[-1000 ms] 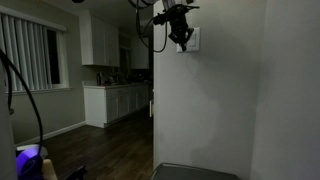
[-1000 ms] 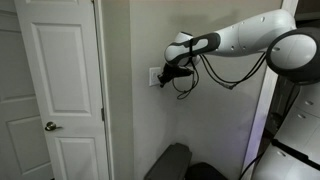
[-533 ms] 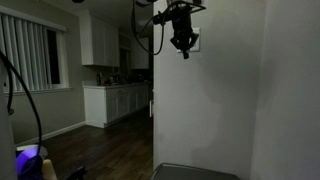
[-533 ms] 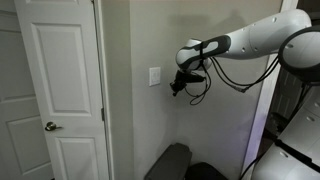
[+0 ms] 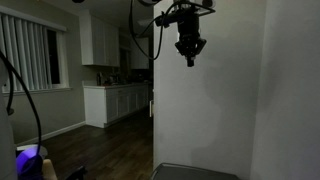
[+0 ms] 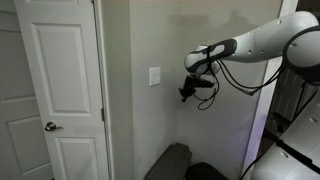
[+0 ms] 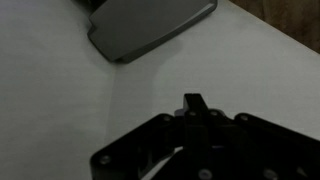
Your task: Turn off the light switch
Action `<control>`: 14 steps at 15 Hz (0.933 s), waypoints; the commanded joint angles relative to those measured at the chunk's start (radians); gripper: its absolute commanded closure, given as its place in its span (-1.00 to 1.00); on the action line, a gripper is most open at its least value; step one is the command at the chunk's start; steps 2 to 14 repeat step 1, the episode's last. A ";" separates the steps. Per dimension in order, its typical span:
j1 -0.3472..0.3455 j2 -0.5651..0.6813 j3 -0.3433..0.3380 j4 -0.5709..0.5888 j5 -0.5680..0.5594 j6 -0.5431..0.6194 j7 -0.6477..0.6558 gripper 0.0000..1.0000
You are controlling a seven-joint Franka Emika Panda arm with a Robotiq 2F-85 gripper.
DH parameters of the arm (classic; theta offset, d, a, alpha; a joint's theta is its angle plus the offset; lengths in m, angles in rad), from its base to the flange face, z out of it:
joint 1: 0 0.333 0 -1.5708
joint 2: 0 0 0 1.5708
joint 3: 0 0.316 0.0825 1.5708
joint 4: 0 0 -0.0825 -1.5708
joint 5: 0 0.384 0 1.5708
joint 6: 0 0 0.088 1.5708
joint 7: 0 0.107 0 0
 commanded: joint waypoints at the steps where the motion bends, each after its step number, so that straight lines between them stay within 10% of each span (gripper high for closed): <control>1: -0.008 -0.019 -0.004 -0.021 0.047 -0.025 -0.050 0.94; 14: -0.008 -0.019 -0.004 -0.021 0.047 -0.025 -0.050 0.94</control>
